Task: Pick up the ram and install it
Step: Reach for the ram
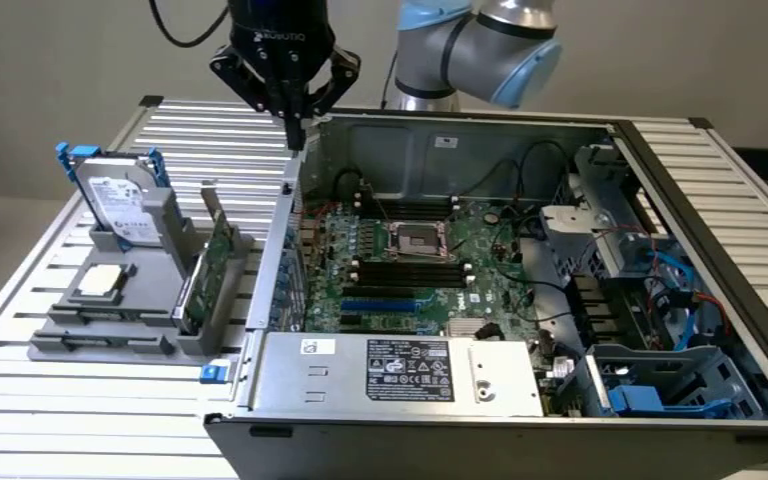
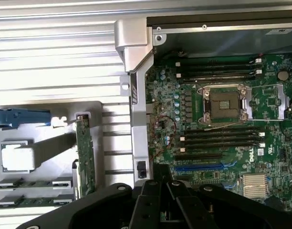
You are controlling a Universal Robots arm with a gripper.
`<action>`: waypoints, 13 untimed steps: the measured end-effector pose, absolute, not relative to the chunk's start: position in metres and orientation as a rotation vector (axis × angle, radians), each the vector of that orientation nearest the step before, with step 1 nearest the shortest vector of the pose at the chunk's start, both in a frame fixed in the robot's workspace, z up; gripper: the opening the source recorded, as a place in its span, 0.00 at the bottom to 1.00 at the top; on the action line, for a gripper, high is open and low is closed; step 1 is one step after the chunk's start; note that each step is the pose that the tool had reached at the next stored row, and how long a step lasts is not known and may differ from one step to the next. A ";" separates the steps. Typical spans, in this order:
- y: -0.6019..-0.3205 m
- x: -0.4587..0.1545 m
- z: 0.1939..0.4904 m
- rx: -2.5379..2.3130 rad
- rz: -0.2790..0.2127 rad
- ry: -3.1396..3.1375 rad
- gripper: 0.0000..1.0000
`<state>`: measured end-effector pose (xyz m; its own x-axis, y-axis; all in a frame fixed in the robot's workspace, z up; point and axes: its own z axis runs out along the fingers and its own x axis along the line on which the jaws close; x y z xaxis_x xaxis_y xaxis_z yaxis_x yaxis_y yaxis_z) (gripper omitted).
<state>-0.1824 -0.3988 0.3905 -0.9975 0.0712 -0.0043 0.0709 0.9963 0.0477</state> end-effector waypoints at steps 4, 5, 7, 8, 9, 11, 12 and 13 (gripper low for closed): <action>-0.399 -0.201 0.388 0.112 0.074 3.141 0.11; -0.399 -0.205 0.388 0.112 0.074 3.144 0.11; -0.399 -0.214 0.387 0.113 0.074 3.150 0.11; -0.399 -0.219 0.386 0.113 0.073 3.153 0.11; -0.399 -0.223 0.386 0.113 0.073 3.155 0.11; -0.399 -0.233 0.385 0.114 0.073 3.160 0.11; -0.399 -0.237 0.384 0.114 0.072 3.162 0.11; -0.399 -0.242 0.384 0.114 0.072 3.164 0.11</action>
<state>-0.2415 -0.3987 0.3835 -0.9971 0.0712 0.0272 0.0723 0.9964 0.0444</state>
